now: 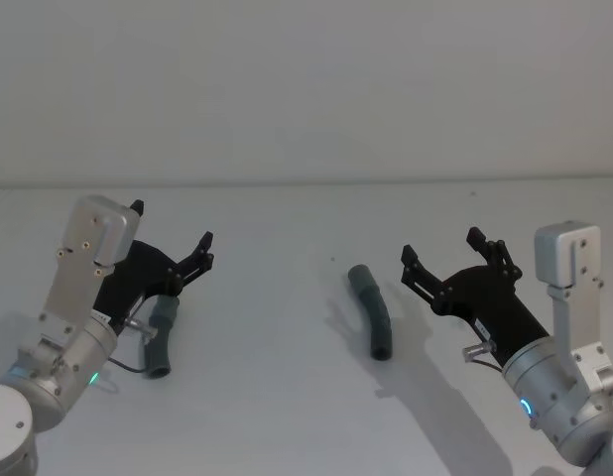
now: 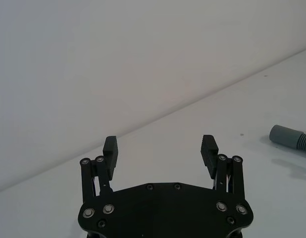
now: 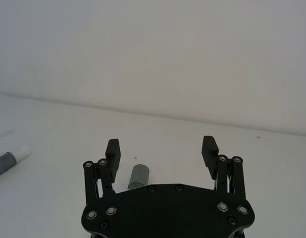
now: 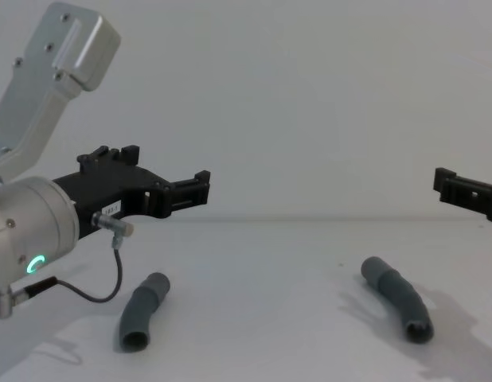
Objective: Use both hands to pick up one end of the pipe from the table, align the ends, and insert them.
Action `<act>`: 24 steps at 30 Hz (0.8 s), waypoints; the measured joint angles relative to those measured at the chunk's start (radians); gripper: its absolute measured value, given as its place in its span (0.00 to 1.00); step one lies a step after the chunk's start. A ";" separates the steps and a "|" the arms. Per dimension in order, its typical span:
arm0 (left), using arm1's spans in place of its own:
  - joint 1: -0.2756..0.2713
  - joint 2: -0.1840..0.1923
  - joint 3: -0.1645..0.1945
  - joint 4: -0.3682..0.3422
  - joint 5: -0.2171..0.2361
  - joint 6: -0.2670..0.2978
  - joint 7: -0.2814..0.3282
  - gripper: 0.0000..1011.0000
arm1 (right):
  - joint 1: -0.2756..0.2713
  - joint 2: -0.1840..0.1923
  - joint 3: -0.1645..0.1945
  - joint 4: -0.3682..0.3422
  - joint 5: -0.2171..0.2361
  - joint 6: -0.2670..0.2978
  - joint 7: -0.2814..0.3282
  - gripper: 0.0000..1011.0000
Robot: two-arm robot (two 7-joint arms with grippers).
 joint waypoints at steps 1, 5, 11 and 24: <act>0.000 0.000 0.000 0.000 0.000 0.000 0.000 0.99 | 0.000 0.000 0.000 0.000 0.000 0.000 0.000 0.99; -0.002 0.000 -0.002 0.002 -0.001 -0.002 -0.004 0.99 | 0.000 0.000 0.000 0.000 0.000 0.000 0.000 0.99; -0.005 0.005 -0.010 0.008 -0.014 -0.008 -0.028 0.99 | 0.000 0.000 0.000 0.000 0.000 0.000 0.000 0.99; 0.054 0.017 -0.035 -0.049 -0.028 0.043 -0.011 0.99 | 0.000 0.000 0.000 0.000 0.000 0.000 0.000 0.99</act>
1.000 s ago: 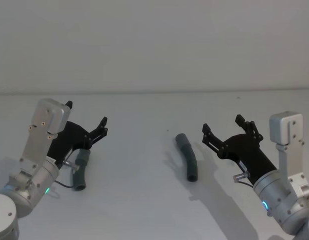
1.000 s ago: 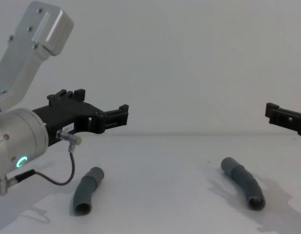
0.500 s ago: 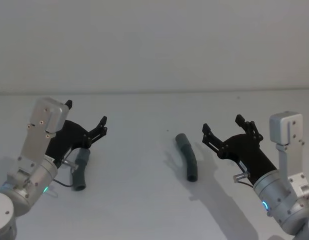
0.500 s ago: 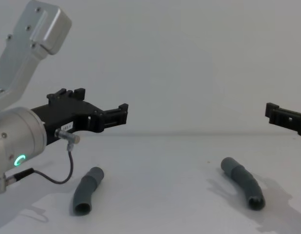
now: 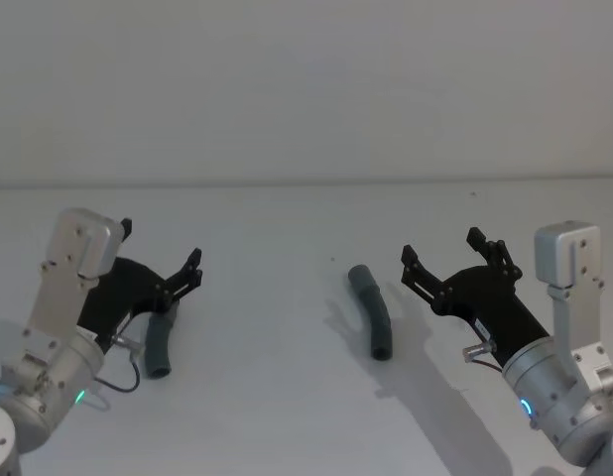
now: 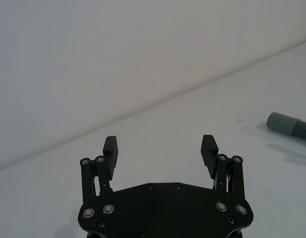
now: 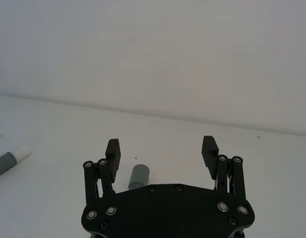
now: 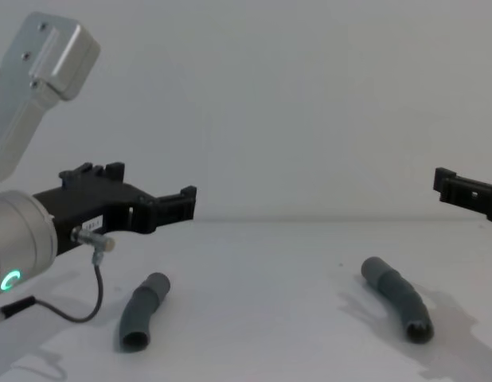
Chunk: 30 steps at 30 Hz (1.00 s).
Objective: Use both hands to pick up one end of the pipe from the table, align the ends, and insert them.
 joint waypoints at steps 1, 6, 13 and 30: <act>0.010 -0.002 -0.002 -0.011 0.000 0.013 0.011 0.99 | 0.000 0.000 0.000 0.000 0.000 0.000 0.000 0.99; 0.041 -0.017 -0.008 -0.047 0.006 0.065 0.055 0.99 | 0.000 0.000 0.000 0.000 0.000 0.000 0.000 0.99; 0.077 -0.062 -0.009 -0.098 0.035 0.167 0.153 0.99 | 0.000 0.000 0.000 0.000 0.000 0.000 0.000 0.99; 0.091 -0.229 0.020 -0.118 0.103 0.368 0.365 0.99 | 0.000 0.000 0.000 0.000 0.000 0.000 0.000 0.99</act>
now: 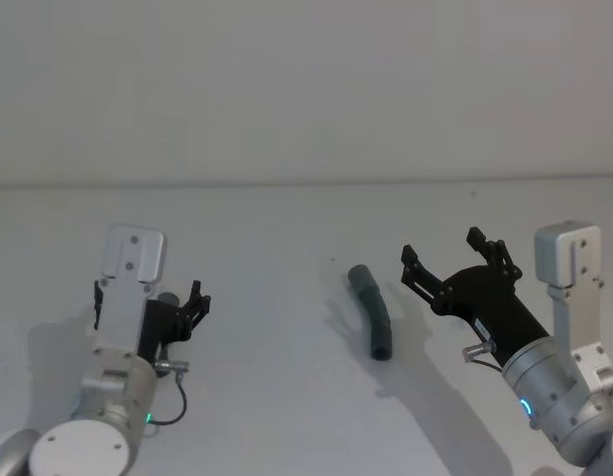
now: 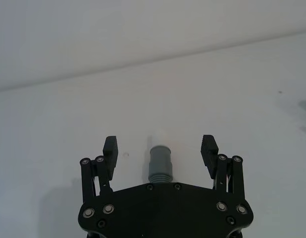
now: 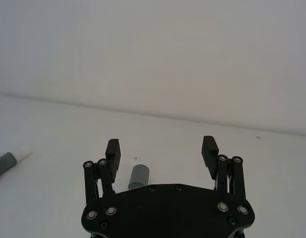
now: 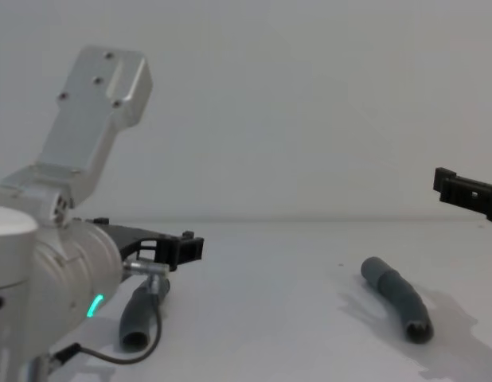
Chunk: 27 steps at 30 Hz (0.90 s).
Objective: Use both hands to pick up one end of the pipe from the table, align the ends, and insert them.
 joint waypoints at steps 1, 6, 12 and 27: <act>-0.001 -0.006 0.001 0.002 0.002 0.006 0.007 0.99 | 0.000 0.000 0.000 0.000 0.000 0.000 0.000 0.99; -0.005 -0.036 0.003 0.015 0.007 0.029 0.029 0.99 | 0.000 0.000 0.000 0.000 0.000 0.000 0.000 0.99; -0.007 -0.065 -0.003 0.031 0.008 0.050 0.043 0.99 | 0.000 0.000 0.000 0.000 0.000 0.000 0.000 0.99; -0.005 -0.074 -0.032 0.075 -0.030 0.039 -0.010 0.99 | 0.000 0.000 0.000 0.000 0.000 0.000 0.000 0.99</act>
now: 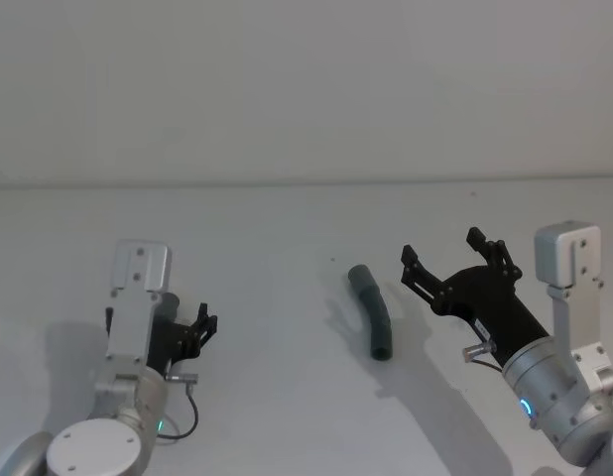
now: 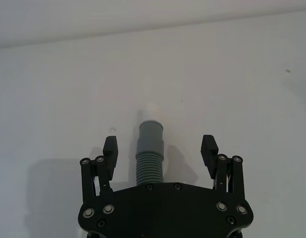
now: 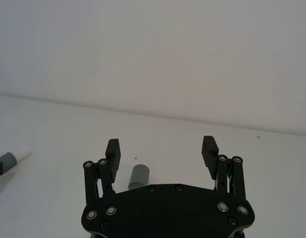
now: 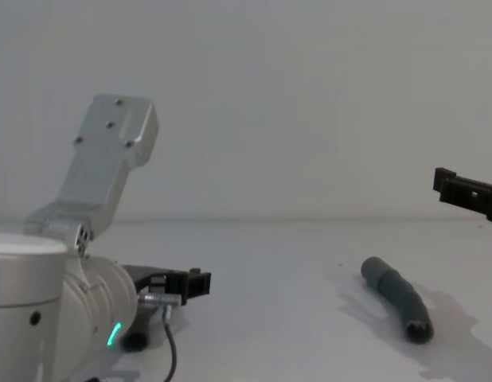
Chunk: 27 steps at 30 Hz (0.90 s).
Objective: Use both hands to pick up one end of the pipe from the table, align the ends, and insert them.
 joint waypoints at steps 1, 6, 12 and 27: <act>0.000 0.000 -0.002 0.004 -0.002 -0.003 -0.004 0.99 | 0.000 0.000 0.000 0.000 0.000 0.000 0.000 0.99; -0.002 0.000 -0.012 0.022 -0.014 -0.021 -0.026 0.99 | 0.000 0.000 0.000 0.000 0.000 0.000 0.000 0.99; -0.005 0.000 -0.025 0.045 -0.027 -0.047 -0.053 0.99 | 0.000 0.000 0.000 0.000 0.000 0.000 0.000 0.99; -0.008 -0.012 -0.047 0.087 -0.041 -0.094 -0.087 0.99 | 0.000 0.000 0.000 0.000 0.000 0.000 0.000 0.99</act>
